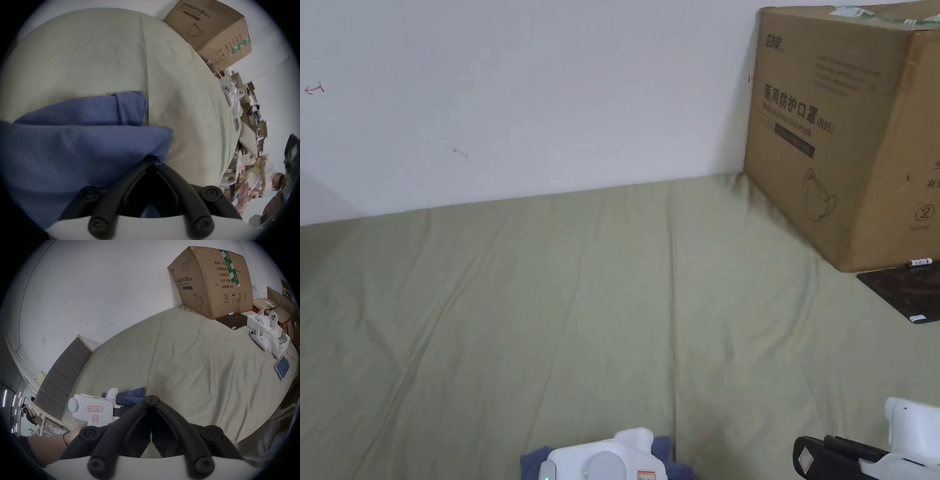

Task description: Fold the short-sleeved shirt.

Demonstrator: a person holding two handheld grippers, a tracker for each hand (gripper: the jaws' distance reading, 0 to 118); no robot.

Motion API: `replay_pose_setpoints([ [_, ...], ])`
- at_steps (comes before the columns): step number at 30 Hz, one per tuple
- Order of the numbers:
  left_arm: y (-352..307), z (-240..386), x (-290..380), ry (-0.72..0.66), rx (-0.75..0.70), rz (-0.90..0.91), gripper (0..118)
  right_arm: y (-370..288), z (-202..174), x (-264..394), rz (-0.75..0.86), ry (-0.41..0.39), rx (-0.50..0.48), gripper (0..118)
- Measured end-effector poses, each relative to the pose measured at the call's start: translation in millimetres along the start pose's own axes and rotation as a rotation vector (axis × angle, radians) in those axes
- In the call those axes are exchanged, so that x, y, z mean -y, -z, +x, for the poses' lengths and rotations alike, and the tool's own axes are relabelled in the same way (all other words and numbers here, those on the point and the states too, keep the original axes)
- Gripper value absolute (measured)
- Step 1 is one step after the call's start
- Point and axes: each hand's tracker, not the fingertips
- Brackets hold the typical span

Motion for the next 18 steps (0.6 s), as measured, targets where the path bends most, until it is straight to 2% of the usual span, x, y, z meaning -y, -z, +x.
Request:
replay_pose_setpoints([
  [3,-28.2,-8.9,6.9,-0.029,0.180,0.036,0,1.3,-1.1,2.3,-0.004,0.000,-0.019,0],
  [5,-63.9,-9.7,15.0,-0.031,0.243,0.132,0,0.3,-4.2,1.4,-0.006,-0.005,-0.031,0],
  [7,-115.7,-7.6,20.9,0.018,0.188,0.305,0,-5.7,-11.6,-2.5,0.018,-0.023,-0.042,0],
  [11,-217.0,-8.8,37.7,0.126,0.044,0.641,0,-28.3,-37.3,-17.6,0.171,-0.134,-0.029,0],
  [15,-282.1,-9.6,60.9,0.180,-0.211,0.913,0,-55.2,-66.6,-25.1,0.403,-0.266,-0.026,0],
  [18,-305.2,-13.7,82.9,0.165,-0.302,1.063,0,-60.0,-73.0,-22.5,0.500,-0.251,-0.089,0],
])
